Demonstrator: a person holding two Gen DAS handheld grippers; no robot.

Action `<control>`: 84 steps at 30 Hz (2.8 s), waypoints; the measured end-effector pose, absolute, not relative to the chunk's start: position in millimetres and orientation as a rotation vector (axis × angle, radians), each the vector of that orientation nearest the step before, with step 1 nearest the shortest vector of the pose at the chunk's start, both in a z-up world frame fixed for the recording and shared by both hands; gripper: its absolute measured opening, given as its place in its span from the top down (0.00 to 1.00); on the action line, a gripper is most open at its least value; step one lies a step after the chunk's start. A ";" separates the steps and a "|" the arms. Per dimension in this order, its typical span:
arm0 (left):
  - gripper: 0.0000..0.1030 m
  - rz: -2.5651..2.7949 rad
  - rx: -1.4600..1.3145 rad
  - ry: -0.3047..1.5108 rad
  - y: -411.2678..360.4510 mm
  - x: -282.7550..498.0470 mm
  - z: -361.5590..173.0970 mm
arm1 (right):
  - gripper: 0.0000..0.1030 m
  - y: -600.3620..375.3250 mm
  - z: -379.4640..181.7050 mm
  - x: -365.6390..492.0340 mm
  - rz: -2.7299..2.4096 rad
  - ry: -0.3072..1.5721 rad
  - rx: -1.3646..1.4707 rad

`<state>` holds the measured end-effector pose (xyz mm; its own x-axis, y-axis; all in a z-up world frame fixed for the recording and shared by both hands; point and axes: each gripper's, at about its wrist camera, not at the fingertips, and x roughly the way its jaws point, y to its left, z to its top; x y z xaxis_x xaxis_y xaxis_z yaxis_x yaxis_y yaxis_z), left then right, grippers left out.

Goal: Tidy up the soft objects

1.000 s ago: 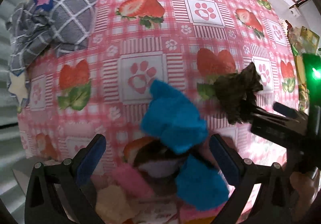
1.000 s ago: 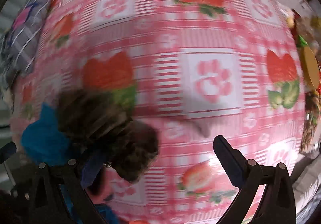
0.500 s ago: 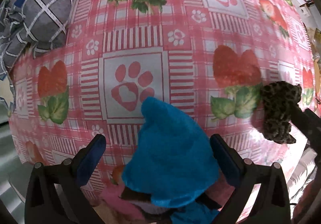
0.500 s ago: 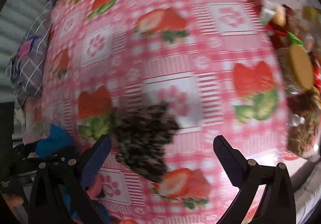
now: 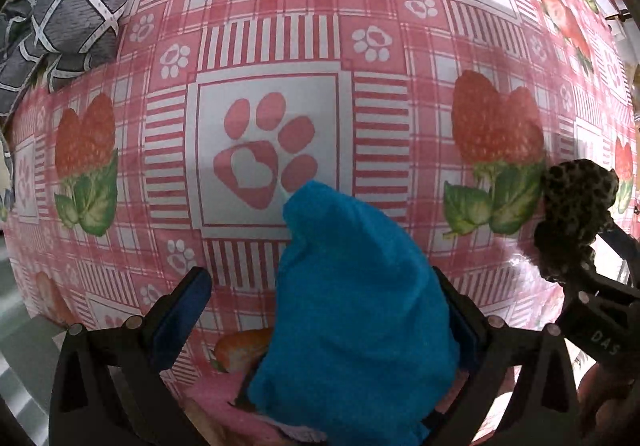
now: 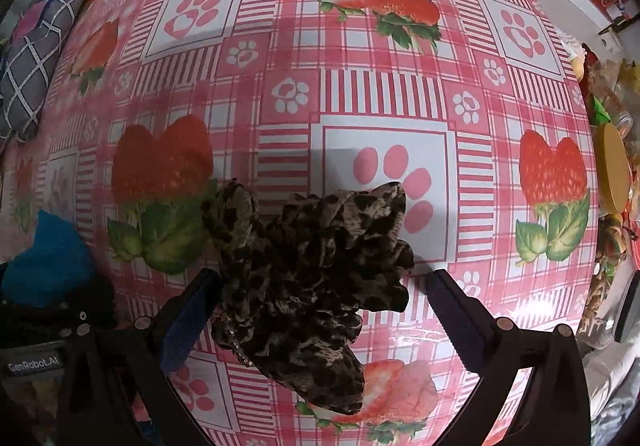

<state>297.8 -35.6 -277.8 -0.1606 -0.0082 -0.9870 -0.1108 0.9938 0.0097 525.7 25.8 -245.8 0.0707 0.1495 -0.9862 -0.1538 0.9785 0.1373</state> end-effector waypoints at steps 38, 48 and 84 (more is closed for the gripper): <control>0.72 0.015 -0.080 1.345 -29.5 208.2 -112.8 | 0.62 21.2 -126.1 449.5 0.425 1.339 0.163; 0.72 -0.015 -0.040 1.314 -31.0 150.4 -84.2 | 0.62 30.8 -87.1 404.0 0.463 1.298 0.157; 0.71 -0.092 -0.047 1.309 14.7 -47.5 -48.9 | 0.62 55.9 -51.9 213.3 0.484 1.310 0.183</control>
